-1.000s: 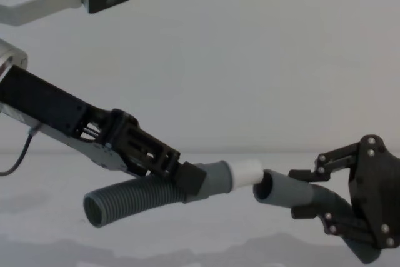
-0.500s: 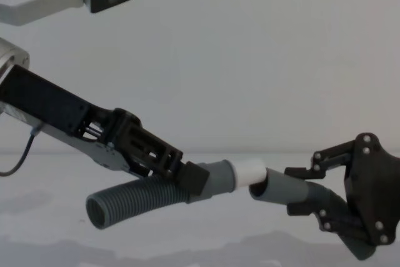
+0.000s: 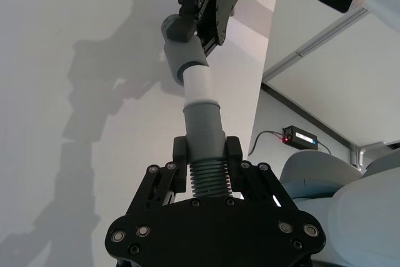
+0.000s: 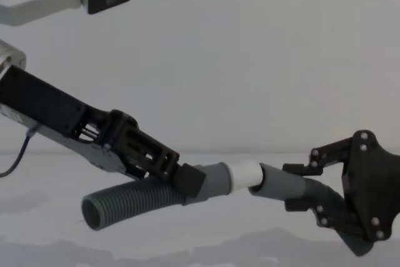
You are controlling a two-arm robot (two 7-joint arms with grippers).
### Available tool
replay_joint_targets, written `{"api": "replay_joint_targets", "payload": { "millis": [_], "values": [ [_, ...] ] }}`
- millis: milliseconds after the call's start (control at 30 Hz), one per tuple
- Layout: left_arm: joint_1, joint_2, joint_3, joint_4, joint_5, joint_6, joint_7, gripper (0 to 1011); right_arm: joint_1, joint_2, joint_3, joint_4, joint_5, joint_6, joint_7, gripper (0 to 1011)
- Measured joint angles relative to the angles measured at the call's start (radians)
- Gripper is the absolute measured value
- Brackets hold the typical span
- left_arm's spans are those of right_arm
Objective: Use both hands to pick up one end of the pipe from the table, align the ends, and insert them.
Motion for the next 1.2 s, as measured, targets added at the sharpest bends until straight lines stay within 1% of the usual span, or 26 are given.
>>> {"api": "replay_joint_targets", "payload": {
  "millis": [533, 1200],
  "values": [
    [-0.001, 0.007, -0.001, -0.004, -0.016, 0.014, 0.024, 349, 0.006, 0.003, -0.008, 0.0, -0.015, -0.001, -0.016, 277],
    [-0.01, -0.002, 0.026, 0.008, -0.031, 0.008, 0.019, 349, 0.015, 0.005, -0.024, 0.004, -0.019, -0.009, -0.026, 277]
  ]
}}
